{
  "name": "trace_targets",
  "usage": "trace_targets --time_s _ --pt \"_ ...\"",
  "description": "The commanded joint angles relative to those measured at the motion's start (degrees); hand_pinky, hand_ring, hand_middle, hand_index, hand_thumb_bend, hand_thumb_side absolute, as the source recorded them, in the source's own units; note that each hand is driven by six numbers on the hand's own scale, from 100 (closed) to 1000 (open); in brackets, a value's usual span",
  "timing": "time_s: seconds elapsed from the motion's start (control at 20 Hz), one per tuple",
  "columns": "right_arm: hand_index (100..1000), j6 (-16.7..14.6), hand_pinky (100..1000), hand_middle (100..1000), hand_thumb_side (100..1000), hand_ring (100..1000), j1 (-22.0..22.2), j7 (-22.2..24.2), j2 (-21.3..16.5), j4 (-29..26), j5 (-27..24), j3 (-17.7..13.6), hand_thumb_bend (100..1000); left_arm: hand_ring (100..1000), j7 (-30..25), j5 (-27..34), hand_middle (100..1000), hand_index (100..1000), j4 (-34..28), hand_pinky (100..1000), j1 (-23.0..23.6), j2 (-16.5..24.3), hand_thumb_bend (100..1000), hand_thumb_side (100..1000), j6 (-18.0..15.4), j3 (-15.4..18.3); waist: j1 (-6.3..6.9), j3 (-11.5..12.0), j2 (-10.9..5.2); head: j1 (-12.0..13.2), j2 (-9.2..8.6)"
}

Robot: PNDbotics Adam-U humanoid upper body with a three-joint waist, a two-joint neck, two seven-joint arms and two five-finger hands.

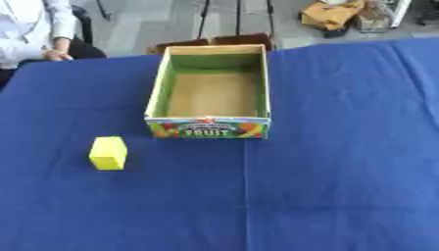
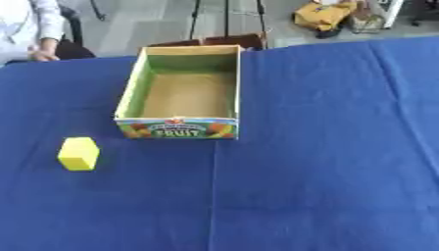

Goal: Pick up objects on the table and place them in the box.

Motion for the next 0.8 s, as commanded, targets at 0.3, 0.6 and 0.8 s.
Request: trace_targets --time_s 0.3,0.6,0.8 --pt "799 -0.1 662 653 1000 756 0.2 1.1 -1.0 -1.0 -0.7 0.3 149 938 -21.2 -8.5 965 1000 5.7 830 -6.0 11.0 441 1000 -1.0 -1.6 0.0 -0.7 -1.58 0.3 -0.08" --pt "798 -0.3 665 650 1000 758 0.5 1.8 -1.3 -1.0 -1.2 0.4 170 955 -30.7 -11.3 983 1000 9.7 871 -11.0 13.4 487 1000 -3.3 -4.8 0.3 -1.1 -1.21 1.4 -1.04" --pt "798 -0.4 666 648 1000 759 0.4 2.2 -1.4 -1.0 -1.5 0.5 180 963 -33.6 -12.1 989 1000 12.2 881 -13.2 13.9 553 1000 -4.5 -7.5 0.51 -1.5 -0.87 2.0 -1.61"
